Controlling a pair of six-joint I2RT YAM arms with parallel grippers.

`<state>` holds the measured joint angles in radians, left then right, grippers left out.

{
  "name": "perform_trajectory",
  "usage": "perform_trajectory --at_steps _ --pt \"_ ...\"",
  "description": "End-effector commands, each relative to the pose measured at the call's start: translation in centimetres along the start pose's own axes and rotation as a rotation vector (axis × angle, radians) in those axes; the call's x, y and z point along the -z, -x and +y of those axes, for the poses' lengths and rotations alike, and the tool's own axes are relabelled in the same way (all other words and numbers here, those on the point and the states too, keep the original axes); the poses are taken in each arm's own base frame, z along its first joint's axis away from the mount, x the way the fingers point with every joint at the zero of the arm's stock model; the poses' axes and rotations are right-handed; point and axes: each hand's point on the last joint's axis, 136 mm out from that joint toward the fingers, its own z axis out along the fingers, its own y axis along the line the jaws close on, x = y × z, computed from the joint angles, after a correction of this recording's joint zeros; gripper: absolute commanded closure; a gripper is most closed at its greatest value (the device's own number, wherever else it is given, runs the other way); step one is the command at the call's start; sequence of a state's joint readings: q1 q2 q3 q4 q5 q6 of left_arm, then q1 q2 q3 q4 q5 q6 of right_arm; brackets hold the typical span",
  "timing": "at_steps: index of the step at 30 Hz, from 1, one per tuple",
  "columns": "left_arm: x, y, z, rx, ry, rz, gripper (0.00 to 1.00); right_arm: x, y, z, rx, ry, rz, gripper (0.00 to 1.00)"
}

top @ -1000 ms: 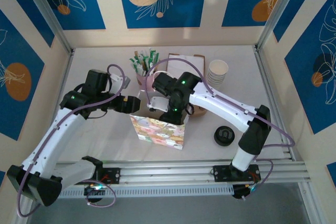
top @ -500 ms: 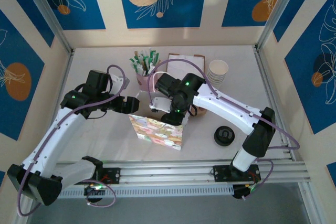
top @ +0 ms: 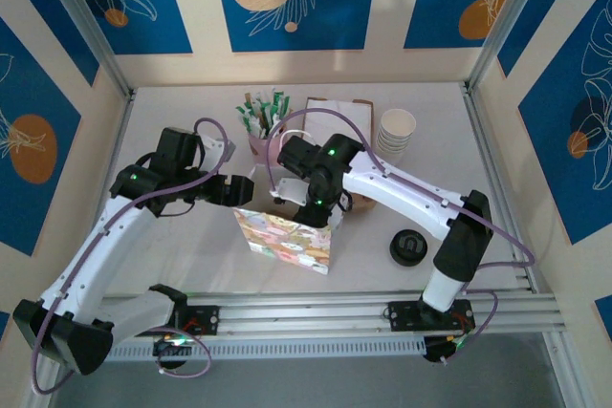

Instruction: Pack the takeout coffee

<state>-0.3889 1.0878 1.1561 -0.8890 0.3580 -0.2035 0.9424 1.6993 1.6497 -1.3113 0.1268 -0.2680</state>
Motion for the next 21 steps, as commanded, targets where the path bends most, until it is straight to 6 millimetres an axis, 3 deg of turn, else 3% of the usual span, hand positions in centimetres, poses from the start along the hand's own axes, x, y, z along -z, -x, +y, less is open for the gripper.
perform_trajectory --at_steps 1,11,21 --pt "0.2 -0.1 -0.5 -0.006 -0.018 -0.014 0.16 1.0 0.2 0.4 -0.035 0.023 -0.018 0.51" --pt "0.6 -0.1 -0.7 -0.004 -0.021 -0.027 0.16 2.8 1.9 0.0 -0.123 0.0 -0.09 0.51" --pt "0.6 -0.1 -0.7 -0.007 -0.018 -0.027 0.16 1.6 0.9 -0.3 -0.153 -0.027 -0.025 0.51"
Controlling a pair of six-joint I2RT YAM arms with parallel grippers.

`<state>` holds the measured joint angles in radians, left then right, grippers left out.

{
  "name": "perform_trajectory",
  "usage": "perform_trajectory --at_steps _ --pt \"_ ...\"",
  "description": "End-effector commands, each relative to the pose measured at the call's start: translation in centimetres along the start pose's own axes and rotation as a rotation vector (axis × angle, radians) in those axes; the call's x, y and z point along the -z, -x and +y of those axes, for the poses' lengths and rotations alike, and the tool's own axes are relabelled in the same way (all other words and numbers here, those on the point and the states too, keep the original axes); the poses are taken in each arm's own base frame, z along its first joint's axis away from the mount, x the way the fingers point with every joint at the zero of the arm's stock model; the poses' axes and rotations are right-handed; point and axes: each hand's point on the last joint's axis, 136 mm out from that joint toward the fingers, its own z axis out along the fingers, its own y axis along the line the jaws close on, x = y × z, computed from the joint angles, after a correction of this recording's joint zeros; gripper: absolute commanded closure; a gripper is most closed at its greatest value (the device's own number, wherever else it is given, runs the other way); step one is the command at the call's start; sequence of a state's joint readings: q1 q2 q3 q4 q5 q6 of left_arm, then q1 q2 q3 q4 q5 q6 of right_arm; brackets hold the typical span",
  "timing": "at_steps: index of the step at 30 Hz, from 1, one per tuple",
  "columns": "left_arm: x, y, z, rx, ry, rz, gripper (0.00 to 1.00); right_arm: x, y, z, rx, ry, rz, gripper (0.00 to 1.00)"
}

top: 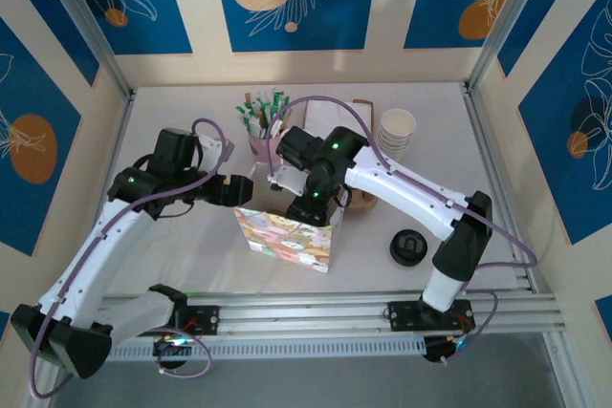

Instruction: Pack the takeout coffee

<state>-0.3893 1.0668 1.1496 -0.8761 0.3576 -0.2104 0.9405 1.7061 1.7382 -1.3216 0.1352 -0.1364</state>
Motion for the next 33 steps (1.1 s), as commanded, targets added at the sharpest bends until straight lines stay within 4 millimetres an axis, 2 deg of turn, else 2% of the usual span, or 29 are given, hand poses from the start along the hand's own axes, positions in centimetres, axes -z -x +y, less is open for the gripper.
perform_trajectory --at_steps 1,10,26,33 --pt "0.2 -0.3 -0.5 -0.003 -0.012 -0.002 0.16 -0.6 -1.0 -0.1 -0.033 -0.011 0.053 0.51" --pt "0.3 0.0 -0.2 -0.002 0.006 -0.011 0.16 -1.4 -1.8 -0.2 -0.032 -0.045 0.093 0.51" --pt "0.6 0.2 -0.3 -0.003 0.008 -0.022 0.16 -3.4 -1.6 1.1 0.0 0.007 0.081 0.52" --pt "0.6 0.3 -0.4 0.002 0.007 -0.025 0.16 -4.4 -2.2 1.3 -0.014 0.019 0.097 0.53"
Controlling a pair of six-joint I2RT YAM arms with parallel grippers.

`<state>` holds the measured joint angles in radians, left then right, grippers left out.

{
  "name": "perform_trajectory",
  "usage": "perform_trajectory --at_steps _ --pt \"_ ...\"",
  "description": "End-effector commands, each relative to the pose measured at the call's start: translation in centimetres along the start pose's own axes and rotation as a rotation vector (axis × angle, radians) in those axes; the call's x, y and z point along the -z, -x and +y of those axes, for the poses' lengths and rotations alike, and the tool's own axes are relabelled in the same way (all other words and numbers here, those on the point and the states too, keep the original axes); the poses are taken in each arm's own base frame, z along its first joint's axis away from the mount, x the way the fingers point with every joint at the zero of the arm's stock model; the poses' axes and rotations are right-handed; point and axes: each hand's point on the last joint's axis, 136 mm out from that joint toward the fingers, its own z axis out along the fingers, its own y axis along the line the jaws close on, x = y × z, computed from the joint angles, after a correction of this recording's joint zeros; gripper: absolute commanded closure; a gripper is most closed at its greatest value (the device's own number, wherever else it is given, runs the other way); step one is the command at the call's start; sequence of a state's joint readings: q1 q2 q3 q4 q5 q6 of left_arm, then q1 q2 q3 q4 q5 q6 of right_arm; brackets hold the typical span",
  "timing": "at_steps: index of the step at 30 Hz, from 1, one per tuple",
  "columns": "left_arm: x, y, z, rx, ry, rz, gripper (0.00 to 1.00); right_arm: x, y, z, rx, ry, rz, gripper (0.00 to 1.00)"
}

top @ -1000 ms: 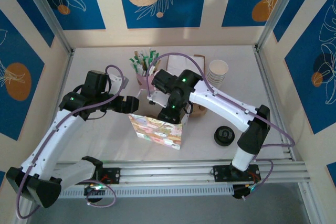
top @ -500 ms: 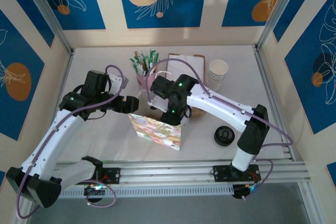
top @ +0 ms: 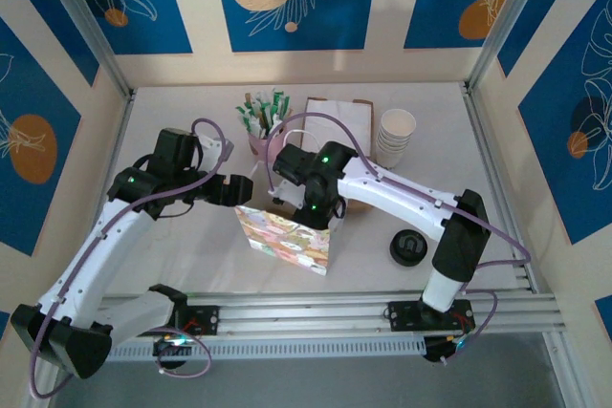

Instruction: Pack the takeout coffee

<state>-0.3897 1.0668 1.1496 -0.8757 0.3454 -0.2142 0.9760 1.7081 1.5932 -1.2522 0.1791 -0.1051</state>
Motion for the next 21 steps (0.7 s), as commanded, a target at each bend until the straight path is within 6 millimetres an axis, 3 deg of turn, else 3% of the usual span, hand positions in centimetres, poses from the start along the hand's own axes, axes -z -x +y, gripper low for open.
perform_trajectory --at_steps 1,14,21 --pt "0.7 0.4 -0.6 -0.003 -0.005 -0.024 0.16 -0.8 -0.2 1.1 -0.009 0.048 0.013 0.53" --pt "0.6 0.2 -0.4 0.003 0.003 -0.019 0.16 -2.8 -1.4 1.9 -0.026 0.082 0.059 0.54" --pt "0.6 0.2 -0.4 0.004 0.004 -0.018 0.16 -1.2 -0.3 1.9 -0.018 0.07 -0.007 0.53"
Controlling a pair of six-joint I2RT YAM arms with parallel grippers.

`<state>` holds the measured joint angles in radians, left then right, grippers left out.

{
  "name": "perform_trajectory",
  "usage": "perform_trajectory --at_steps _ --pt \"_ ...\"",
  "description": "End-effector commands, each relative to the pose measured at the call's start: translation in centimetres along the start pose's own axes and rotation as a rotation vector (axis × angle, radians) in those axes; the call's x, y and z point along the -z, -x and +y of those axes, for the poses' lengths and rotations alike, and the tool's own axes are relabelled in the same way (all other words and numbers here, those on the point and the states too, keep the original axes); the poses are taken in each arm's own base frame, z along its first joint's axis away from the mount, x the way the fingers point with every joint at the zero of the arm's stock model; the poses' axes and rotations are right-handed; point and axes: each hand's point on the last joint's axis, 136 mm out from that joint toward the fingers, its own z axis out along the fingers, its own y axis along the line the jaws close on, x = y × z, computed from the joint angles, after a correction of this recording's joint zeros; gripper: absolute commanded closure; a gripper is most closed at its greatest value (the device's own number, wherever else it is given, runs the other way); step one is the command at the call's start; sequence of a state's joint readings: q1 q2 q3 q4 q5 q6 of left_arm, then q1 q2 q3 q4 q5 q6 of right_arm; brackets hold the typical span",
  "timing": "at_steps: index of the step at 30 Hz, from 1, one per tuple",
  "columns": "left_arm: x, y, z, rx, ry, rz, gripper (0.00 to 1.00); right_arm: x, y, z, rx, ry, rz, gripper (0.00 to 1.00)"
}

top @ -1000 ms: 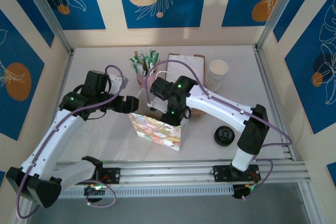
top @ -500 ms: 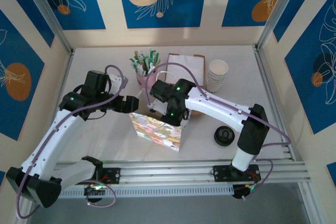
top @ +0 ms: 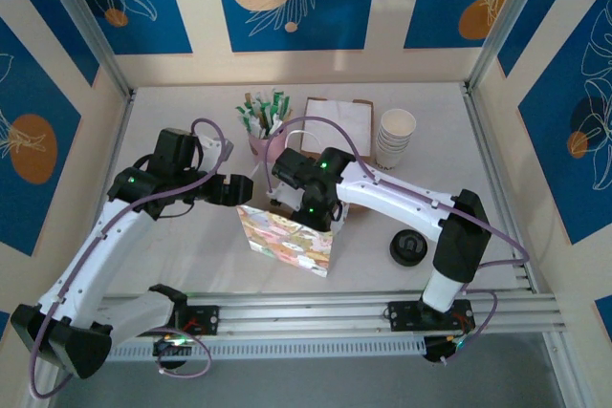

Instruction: Pack the takeout coffee

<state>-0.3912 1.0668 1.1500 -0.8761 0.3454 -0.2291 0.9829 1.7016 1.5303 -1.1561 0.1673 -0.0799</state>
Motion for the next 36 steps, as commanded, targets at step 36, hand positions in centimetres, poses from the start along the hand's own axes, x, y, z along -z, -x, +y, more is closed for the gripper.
perform_trajectory --at_steps 36 --pt "0.7 0.3 -0.3 -0.007 0.009 -0.021 0.16 -3.2 -2.8 2.3 -0.03 0.097 0.09 0.54"
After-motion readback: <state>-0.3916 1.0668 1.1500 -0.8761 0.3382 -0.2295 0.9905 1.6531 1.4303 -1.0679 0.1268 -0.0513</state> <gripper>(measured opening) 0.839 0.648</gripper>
